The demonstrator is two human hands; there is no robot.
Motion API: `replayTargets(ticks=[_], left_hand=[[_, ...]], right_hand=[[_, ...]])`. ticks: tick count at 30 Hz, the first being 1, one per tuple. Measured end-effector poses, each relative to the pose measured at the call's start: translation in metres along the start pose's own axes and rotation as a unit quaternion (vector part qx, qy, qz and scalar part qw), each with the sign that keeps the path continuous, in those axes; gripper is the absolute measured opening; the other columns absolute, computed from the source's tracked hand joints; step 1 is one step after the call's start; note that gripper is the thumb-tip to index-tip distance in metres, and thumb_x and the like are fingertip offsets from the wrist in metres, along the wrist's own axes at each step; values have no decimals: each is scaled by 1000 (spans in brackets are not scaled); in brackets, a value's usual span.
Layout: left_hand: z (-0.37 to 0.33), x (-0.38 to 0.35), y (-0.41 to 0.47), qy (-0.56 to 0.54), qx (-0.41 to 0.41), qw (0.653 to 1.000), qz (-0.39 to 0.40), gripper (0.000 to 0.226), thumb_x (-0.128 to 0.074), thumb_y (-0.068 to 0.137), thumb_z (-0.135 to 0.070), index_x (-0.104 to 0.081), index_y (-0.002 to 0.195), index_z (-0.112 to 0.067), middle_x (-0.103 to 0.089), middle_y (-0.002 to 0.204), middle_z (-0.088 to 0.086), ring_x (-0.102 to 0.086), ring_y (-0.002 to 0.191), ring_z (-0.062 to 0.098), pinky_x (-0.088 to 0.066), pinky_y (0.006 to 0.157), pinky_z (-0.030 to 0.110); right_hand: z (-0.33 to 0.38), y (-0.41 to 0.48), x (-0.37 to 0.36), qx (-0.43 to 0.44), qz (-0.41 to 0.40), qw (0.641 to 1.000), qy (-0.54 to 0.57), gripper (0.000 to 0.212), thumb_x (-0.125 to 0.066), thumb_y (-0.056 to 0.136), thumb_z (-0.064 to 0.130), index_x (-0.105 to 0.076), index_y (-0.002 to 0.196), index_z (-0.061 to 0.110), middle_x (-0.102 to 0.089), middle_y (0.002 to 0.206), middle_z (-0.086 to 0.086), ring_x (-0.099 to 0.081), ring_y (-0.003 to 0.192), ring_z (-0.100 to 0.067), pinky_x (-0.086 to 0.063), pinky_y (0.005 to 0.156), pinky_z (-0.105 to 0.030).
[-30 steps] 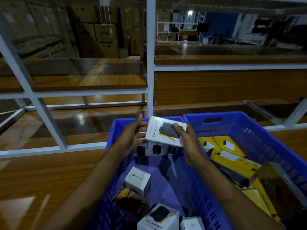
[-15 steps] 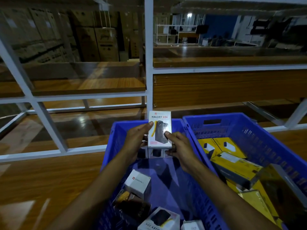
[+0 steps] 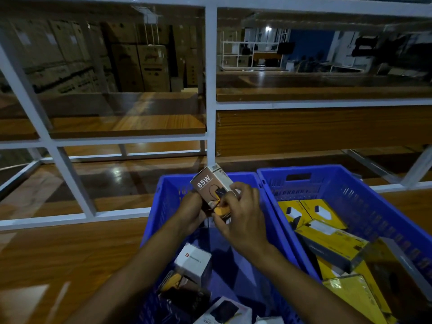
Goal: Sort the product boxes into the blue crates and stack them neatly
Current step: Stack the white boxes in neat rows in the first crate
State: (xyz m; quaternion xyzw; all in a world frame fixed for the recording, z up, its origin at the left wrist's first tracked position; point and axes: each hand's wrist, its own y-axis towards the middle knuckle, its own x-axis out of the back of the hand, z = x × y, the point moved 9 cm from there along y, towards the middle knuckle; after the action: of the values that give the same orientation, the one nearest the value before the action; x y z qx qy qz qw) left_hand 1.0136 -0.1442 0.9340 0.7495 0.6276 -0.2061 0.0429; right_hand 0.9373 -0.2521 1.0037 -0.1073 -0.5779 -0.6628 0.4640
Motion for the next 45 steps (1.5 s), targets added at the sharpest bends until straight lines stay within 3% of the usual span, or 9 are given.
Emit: replayTargets(ticks=[4, 7, 11, 16, 20, 23, 28, 34, 45], left_hand=[[-3, 9, 3, 36, -8, 999, -17, 29, -47, 94, -8, -61, 118, 1, -71, 112, 18, -68, 101, 30, -57, 83, 44], [-8, 13, 4, 75, -24, 997, -17, 26, -59, 90, -6, -57, 115, 2, -67, 118, 25, -65, 102, 35, -50, 96, 55], [-4, 11, 4, 126, -11, 992, 22, 43, -72, 81, -5, -61, 122, -8, -70, 117, 18, -60, 111, 45, -37, 105, 62], [-4, -1, 3, 287, -62, 954, 62, 57, -83, 69, -17, -63, 122, -18, -71, 117, 6, -67, 109, 30, -52, 95, 57], [4, -4, 8, 363, -78, 926, 68, 67, -81, 74, 0, -52, 131, -19, -66, 120, 7, -67, 103, 20, -59, 67, 26], [13, 1, 19, 438, -86, 894, 41, 67, -83, 70, -4, -50, 126, -20, -63, 115, 1, -62, 101, 15, -57, 68, 23], [45, 3, 36, 500, -27, 864, 52, 71, -84, 65, -4, -48, 123, -22, -64, 114, 2, -62, 101, 19, -58, 83, 38], [69, 5, 60, 580, -39, 812, 58, 80, -87, 61, -15, -49, 131, -17, -62, 125, 2, -59, 115, 21, -52, 96, 39], [87, -12, 71, 560, -78, 825, 16, 53, -81, 72, -21, -61, 121, -12, -68, 116, 5, -65, 107, 21, -52, 84, 28]], right_hand=[[-30, 3, -1, -87, -10, 987, 137, 43, -71, 73, 38, -48, 107, 27, -50, 114, 4, -50, 99, -14, -44, 72, -23], [-60, 1, -13, -208, 23, 925, 317, 57, -70, 83, 23, -36, 126, 35, -59, 114, 4, -62, 92, -3, -51, 67, -20], [-71, -3, -31, -233, 101, 901, 352, 67, -63, 83, 19, -32, 143, 24, -64, 106, 9, -66, 90, -8, -53, 68, -19], [-72, -8, -46, -233, 153, 921, 274, 82, -72, 79, 14, -27, 147, 26, -61, 125, 2, -62, 112, -16, -54, 78, -20], [-72, -7, -49, -186, 167, 953, 171, 107, -79, 76, 13, -9, 155, 32, -43, 143, -2, -48, 127, -22, -56, 91, -36], [-72, -3, -52, -127, 208, 969, 36, 97, -76, 80, 22, -14, 155, 29, -37, 146, -7, -45, 128, -31, -50, 94, -42], [-84, -2, -77, -93, 330, 937, -65, 76, -71, 80, 20, -32, 145, 24, -48, 131, -9, -56, 116, -35, -52, 86, -42], [-89, -2, -87, -62, 354, 919, -163, 64, -70, 82, 13, -37, 137, 13, -45, 130, -18, -52, 116, -38, -49, 87, -43], [-97, 4, -107, -56, 369, 897, -238, 53, -62, 88, 8, -40, 136, 9, -40, 137, -23, -45, 123, -43, -49, 91, -47]])
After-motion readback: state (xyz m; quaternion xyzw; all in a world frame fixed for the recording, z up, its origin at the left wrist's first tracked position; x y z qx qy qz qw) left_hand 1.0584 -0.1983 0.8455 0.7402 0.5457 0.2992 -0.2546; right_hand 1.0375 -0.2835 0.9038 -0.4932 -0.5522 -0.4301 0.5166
